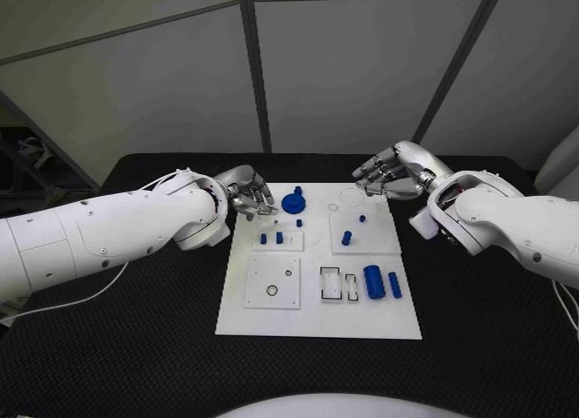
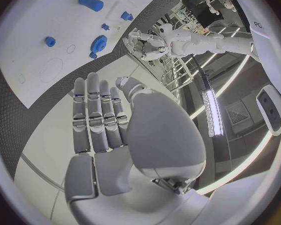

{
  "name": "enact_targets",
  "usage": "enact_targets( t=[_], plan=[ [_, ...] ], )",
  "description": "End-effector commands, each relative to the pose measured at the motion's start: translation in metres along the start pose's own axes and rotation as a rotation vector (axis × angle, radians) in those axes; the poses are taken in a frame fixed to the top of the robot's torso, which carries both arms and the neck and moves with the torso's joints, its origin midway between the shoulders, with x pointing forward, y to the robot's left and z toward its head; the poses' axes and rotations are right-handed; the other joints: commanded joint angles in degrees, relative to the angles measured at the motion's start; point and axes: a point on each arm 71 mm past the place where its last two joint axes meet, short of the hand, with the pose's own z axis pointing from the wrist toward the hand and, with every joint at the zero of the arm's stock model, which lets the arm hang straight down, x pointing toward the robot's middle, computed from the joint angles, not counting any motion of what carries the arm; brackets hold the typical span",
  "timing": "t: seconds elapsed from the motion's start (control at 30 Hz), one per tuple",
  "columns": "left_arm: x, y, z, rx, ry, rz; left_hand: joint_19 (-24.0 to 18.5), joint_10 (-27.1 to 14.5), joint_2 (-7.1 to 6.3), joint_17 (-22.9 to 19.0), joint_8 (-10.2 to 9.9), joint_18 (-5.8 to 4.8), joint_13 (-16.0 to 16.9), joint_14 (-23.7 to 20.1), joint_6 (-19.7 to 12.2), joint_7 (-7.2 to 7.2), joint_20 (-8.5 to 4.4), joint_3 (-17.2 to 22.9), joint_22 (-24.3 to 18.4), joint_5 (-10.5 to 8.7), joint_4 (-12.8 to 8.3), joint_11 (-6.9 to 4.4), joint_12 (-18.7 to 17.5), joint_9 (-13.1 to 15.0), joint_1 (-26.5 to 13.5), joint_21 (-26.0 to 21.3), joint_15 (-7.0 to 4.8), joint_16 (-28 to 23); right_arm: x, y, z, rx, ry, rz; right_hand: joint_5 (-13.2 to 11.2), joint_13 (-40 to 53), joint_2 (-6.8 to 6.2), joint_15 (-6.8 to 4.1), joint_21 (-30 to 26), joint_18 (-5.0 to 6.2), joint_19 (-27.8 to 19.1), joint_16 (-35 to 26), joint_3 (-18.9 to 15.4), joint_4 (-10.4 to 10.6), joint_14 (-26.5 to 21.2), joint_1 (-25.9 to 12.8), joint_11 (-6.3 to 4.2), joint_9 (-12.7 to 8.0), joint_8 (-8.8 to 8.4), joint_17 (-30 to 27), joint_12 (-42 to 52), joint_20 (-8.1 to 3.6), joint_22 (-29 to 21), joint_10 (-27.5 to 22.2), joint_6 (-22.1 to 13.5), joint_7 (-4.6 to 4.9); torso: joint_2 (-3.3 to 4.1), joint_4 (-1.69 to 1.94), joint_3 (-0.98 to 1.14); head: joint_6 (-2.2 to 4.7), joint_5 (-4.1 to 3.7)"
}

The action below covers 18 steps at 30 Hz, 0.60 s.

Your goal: Assemble the parts on the task board

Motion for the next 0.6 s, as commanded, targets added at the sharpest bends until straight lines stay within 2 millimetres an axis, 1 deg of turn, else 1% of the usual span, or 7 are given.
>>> enact_targets(
  t=[0.03,0.17,0.33,0.37,0.5,0.53,0.6],
  plan=[
    [-0.008,-0.021,0.0,0.266,-0.135,0.022,0.27,1.28,-0.81,-2.42,-2.01,-1.37,-3.62,-0.01,1.8,-0.04,0.11,1.72,-1.94,0.27,-1.51,0.04,-3.58,-2.25,3.24,-1.64,-0.13,-1.64,0.0,0.001,0.0,-0.007,0.01,-0.035,-0.34,-0.07,-0.01,-0.06,0.12,0.61,0.41,-0.3,-0.01,-0.35,0.3,0.62,0.02,0.08,0.1,0.08,-0.15,-0.02,0.08,0.45,0.45,0.11,0.06,-0.08,0.06,0.27,-0.18],
    [-0.003,-0.033,0.004,0.363,-0.139,0.145,2.27,2.2,-1.83,-3.64,-4.15,-1.39,-7.16,2.08,3.52,-0.4,-0.4,2.58,-2.25,0.18,-2.79,-0.09,-7.48,-4.33,4.5,-1.29,-0.42,-1.01,0.0,0.002,0.0,-0.012,0.013,-0.049,-0.43,-0.11,-0.03,-0.11,0.22,0.6,0.44,-0.35,0.02,-0.65,0.37,0.84,0.0,0.07,0.08,0.09,-0.18,-0.08,0.18,0.48,0.47,0.11,0.06,-0.09,0.09,0.49,-0.37],
    [0.009,-0.044,0.012,0.413,-0.091,0.285,5.83,4.25,-2.85,-2.67,-6.49,-1.48,-10.59,5.99,5.96,-1.07,-1.06,3.41,-0.38,0.16,-3.63,-0.43,-11.09,-6.46,3.99,1.29,-0.98,4.16,0.002,0.003,0.001,-0.016,0.016,-0.058,-0.45,-0.15,-0.05,-0.13,0.28,0.59,0.45,-0.37,0.03,-0.78,0.41,0.93,0.01,0.06,0.06,0.1,-0.21,-0.11,0.23,0.47,0.46,0.12,0.23,-0.18,0.01,0.64,-0.56],
    [0.011,-0.045,0.013,0.415,-0.082,0.301,6.37,4.52,-2.97,-0.78,-6.75,-1.47,-10.92,7.2,6.26,-1.16,-1.12,3.44,-0.05,0.16,-3.6,-0.47,-11.44,-6.67,3.74,1.73,-1.03,6.07,0.002,0.003,0.001,-0.016,0.016,-0.059,-0.45,-0.15,-0.05,-0.13,0.28,0.59,0.45,-0.37,0.03,-0.78,0.41,0.93,0.01,0.06,0.06,0.1,-0.21,-0.11,0.23,0.47,0.46,0.12,0.19,-0.14,0.0,0.57,-0.62],
    [0.021,-0.049,0.018,0.412,-0.036,0.366,8.85,5.62,-3.43,10.59,-8.3,-1.5,-12.67,12.98,7.91,-1.68,-1.31,3.7,2.04,0.16,-3.45,-0.62,-13.57,-7.47,2.64,4.09,-1.2,16.14,0.003,0.004,0.001,-0.018,0.017,-0.062,-0.47,-0.18,-0.11,-0.12,0.33,0.58,0.46,-0.4,0.0,-0.87,0.44,0.94,0.03,0.05,0.03,0.1,-0.25,-0.13,0.28,0.45,0.43,0.15,0.32,-0.28,-0.02,0.56,-0.62],
    [0.023,-0.05,0.02,0.408,-0.026,0.381,9.89,5.92,-3.56,13.42,-8.74,-1.66,-13.09,14.49,8.3,-1.8,-1.41,3.79,3.11,0.12,-3.46,-0.68,-14.16,-7.52,2.45,6.02,-1.27,18.47,0.003,0.004,0.001,-0.018,0.018,-0.062,-0.47,-0.18,-0.11,-0.12,0.33,0.58,0.46,-0.4,0.0,-0.87,0.44,0.94,0.03,0.05,0.03,0.1,-0.25,-0.13,0.28,0.45,0.43,0.15,0.36,-0.32,-0.03,0.5,-0.63],
    [0.026,-0.051,0.023,0.399,-0.005,0.408,12.7,6.5,-3.9,18.13,-9.51,-2.65,-13.63,17.04,8.85,-1.96,-1.63,3.72,6.51,0.04,-3.42,-0.87,-15.06,-7.53,2.0,14.17,-1.41,22.03,0.003,0.005,0.001,-0.02,0.019,-0.063,-0.45,-0.2,-0.14,-0.11,0.36,0.57,0.45,-0.42,-0.04,-0.88,0.45,0.89,0.06,0.03,-0.01,0.1,-0.28,-0.13,0.31,0.44,0.37,0.18,0.39,-0.33,-0.05,0.56,-0.61]
  ],
)
